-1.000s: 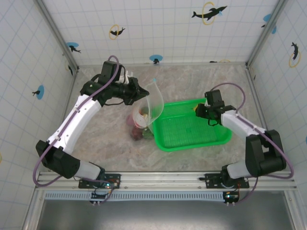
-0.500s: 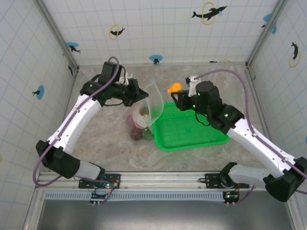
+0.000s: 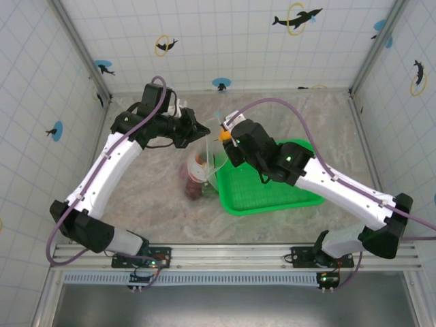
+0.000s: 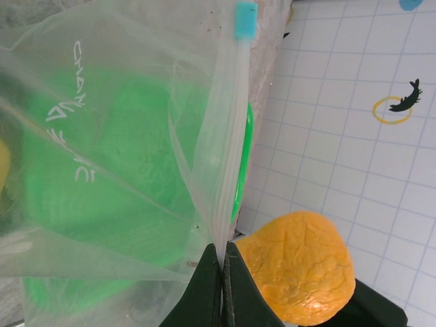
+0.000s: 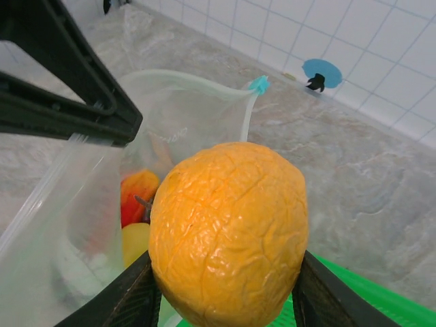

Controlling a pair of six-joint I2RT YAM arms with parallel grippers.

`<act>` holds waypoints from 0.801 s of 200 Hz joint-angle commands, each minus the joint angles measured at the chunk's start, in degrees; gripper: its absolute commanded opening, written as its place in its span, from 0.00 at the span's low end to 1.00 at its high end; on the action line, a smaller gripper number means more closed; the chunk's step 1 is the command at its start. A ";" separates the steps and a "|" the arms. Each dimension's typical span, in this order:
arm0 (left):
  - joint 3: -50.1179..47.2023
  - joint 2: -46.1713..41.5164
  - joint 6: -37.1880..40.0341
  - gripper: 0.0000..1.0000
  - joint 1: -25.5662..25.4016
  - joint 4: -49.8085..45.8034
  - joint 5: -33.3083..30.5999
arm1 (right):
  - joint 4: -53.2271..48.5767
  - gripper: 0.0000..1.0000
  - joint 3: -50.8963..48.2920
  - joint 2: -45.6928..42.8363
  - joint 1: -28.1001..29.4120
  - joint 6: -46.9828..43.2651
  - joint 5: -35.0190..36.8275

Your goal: Place the food in the zip-top bag and seal the zipper

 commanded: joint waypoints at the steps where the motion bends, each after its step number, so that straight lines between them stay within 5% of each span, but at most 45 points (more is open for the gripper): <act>1: 1.25 0.14 -0.52 0.00 -0.48 -0.02 -0.25 | -2.32 0.50 4.06 1.61 2.43 -6.09 7.04; 65: 2.42 1.24 -0.37 0.00 -1.18 0.33 -0.34 | -6.15 0.54 11.35 10.77 6.74 -12.52 10.25; 160: 1.32 0.85 0.55 0.00 -1.18 -0.28 -1.13 | -6.56 0.55 10.95 10.09 5.32 -12.68 9.14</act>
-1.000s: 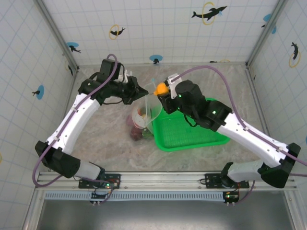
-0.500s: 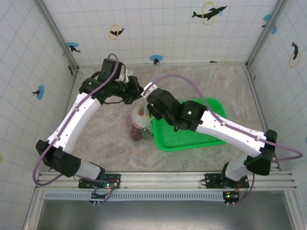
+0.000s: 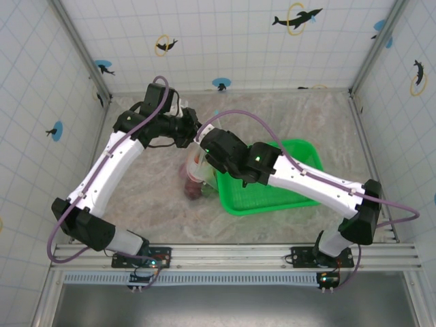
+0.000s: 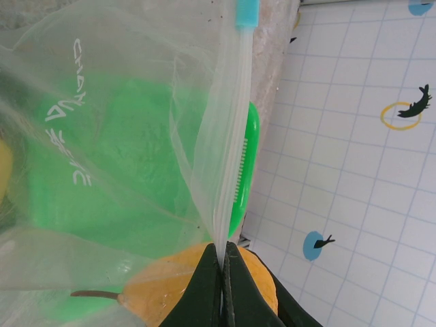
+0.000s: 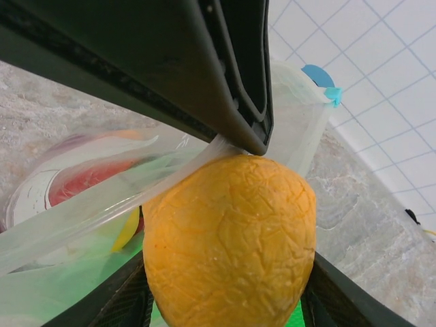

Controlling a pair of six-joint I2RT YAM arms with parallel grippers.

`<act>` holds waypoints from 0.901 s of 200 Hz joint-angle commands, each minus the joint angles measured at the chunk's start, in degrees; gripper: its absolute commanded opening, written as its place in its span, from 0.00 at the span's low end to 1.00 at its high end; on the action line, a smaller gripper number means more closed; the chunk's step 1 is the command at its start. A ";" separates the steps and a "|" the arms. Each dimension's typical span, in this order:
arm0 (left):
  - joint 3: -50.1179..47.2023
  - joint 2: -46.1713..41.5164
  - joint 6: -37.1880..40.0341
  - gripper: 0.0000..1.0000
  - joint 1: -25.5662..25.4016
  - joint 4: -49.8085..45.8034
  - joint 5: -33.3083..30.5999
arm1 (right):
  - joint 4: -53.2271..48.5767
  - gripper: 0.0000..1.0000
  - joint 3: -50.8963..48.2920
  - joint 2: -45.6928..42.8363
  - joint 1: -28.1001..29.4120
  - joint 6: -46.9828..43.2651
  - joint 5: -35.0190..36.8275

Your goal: Place the food in the zip-top bag and seal the zipper

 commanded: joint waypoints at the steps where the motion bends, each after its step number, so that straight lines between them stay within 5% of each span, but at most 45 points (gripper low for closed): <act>1: 0.84 -0.04 0.64 0.00 -0.44 -0.17 0.56 | -0.47 0.55 2.36 -1.08 -0.27 -1.48 1.08; 101: 1.50 -0.43 1.99 0.00 -0.44 -2.63 -0.90 | -1.10 0.55 -1.53 -5.97 0.48 -7.66 6.90; 180: -0.61 -2.00 -0.55 0.00 -0.43 2.04 2.79 | 0.40 0.54 -1.63 -1.66 2.06 -11.79 14.70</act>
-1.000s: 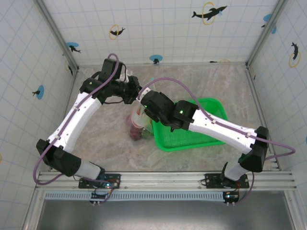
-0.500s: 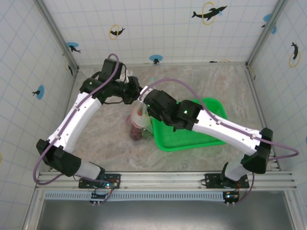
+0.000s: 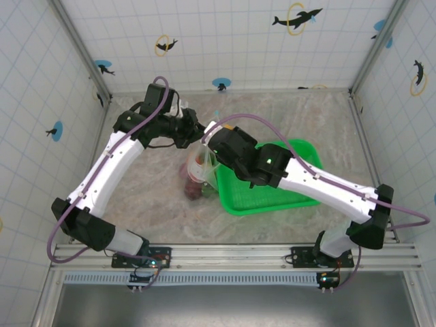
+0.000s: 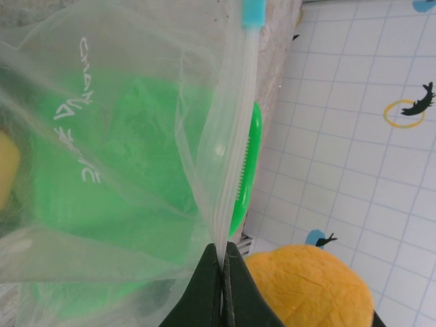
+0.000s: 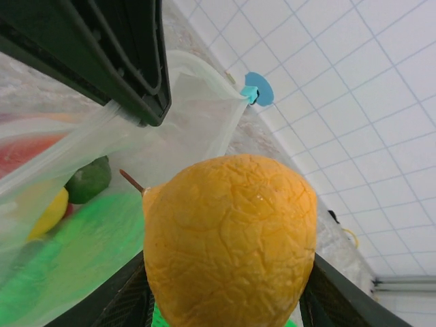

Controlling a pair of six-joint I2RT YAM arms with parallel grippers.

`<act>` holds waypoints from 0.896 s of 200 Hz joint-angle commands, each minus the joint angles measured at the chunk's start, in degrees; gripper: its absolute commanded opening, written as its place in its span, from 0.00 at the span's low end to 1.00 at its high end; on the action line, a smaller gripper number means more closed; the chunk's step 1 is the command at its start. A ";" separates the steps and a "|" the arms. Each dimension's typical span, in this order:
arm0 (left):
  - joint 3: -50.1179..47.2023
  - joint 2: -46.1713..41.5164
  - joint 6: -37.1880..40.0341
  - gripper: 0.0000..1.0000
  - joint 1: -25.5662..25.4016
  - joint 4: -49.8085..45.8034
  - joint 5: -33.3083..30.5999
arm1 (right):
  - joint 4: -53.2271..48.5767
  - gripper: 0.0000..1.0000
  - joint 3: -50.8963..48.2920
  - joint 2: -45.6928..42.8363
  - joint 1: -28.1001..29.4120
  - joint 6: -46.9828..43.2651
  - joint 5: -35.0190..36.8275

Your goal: Place the food in the zip-top bag and seal the zipper

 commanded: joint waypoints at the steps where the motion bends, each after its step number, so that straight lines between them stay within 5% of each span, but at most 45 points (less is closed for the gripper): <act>1: -0.68 -1.94 -0.70 0.00 -0.41 2.38 2.40 | 1.16 0.54 -0.16 2.25 1.39 -3.03 5.57; 36: -1.57 -2.13 -1.85 0.00 -0.59 4.66 3.47 | 1.57 0.56 0.57 4.51 2.45 -3.09 4.87; 89: -4.25 -3.41 -2.78 0.00 -0.68 6.31 3.37 | 1.04 0.77 1.84 4.89 2.93 -1.08 2.20; 179: -6.44 -5.13 -2.31 0.00 -0.51 4.79 0.48 | -0.90 0.74 8.01 -0.09 1.77 9.13 -7.03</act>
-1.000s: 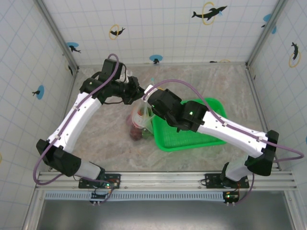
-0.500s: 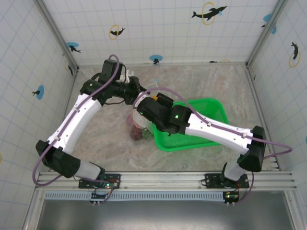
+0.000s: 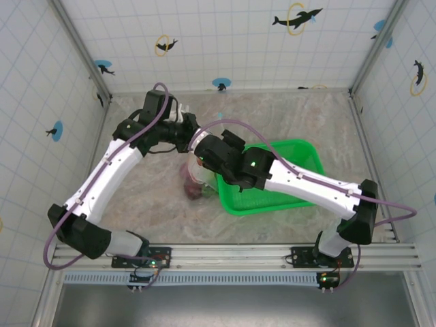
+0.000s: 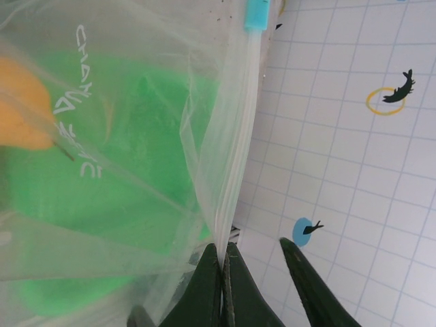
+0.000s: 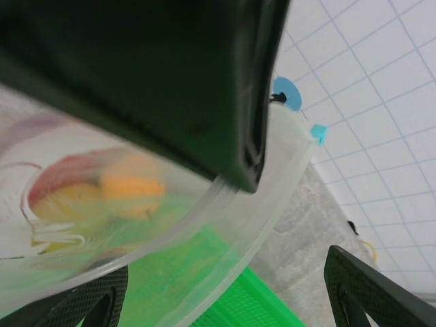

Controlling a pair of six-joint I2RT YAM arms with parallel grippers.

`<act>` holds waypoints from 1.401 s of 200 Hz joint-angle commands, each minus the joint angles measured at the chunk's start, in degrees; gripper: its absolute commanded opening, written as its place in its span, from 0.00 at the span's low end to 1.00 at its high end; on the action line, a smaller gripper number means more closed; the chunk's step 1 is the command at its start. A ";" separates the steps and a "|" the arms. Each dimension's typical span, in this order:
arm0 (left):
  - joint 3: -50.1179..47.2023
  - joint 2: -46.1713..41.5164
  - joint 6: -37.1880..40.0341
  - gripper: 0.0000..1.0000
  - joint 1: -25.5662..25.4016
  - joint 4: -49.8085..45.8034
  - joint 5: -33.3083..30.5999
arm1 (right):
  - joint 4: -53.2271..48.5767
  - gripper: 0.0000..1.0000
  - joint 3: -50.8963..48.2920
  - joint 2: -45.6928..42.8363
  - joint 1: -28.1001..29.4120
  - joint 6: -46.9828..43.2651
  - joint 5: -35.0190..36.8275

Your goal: Place the food in the zip-top bag and seal the zipper

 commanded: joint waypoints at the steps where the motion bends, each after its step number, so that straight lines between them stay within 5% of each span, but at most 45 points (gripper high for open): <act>1: 0.30 -1.30 -0.23 0.00 -0.16 -1.26 -1.71 | -0.51 0.74 5.14 -4.89 -0.73 6.69 -4.76; 51: 0.95 -3.43 0.70 0.00 0.72 -4.07 -6.20 | 1.54 0.59 -7.04 -19.52 -7.71 25.14 -6.91; 90: -2.97 -4.97 0.84 0.00 0.73 -3.02 -6.94 | -7.45 0.49 -15.36 -24.01 -22.62 35.40 -21.87; 130: -2.67 -4.41 1.83 0.00 0.78 -2.32 -5.02 | -7.13 0.62 -16.24 -22.74 -23.74 32.52 -47.17; 181: -1.58 -3.42 3.62 0.00 0.72 -2.96 -3.44 | -1.76 0.70 -12.75 -17.46 -27.88 40.04 -61.23; 280: -4.60 -5.23 3.71 0.00 0.72 -1.00 -3.15 | 4.70 0.66 -0.31 0.18 -29.49 42.38 -60.08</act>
